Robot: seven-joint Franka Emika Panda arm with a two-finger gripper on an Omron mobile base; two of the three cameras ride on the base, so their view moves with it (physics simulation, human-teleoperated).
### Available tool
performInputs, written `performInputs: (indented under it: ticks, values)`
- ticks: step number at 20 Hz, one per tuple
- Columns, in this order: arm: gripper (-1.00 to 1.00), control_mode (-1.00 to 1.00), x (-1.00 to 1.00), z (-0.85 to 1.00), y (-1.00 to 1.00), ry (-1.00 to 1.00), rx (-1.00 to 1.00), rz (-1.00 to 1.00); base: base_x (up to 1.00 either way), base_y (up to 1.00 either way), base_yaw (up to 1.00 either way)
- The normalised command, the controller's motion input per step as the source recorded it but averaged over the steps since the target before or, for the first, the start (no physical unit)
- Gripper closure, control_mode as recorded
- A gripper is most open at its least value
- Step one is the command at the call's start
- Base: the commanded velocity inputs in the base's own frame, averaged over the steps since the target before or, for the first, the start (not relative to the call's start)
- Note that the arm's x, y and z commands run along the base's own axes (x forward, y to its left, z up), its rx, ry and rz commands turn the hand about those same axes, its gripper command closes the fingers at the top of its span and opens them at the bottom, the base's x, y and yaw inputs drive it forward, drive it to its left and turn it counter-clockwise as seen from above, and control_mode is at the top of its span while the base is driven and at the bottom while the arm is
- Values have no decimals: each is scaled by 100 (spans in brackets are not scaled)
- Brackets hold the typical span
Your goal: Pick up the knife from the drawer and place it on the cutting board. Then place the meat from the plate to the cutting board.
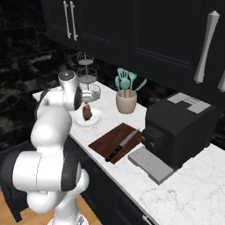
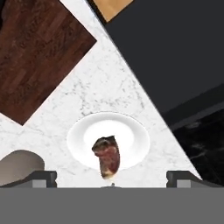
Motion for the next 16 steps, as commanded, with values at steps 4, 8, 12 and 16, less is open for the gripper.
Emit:
performInputs:
  ticks: [4,8,12,16]
  values:
    - [-100,-100,41,-1,55,10,-25,25,0,0,0]
    - [-100,-100,31,-16,4,20,-11,4,0,0,0]
    - [-100,-100,9,-12,0,5,0,0,0,0,0]
    - [-100,-100,0,-34,0,5,-1,-1,0,0,0]
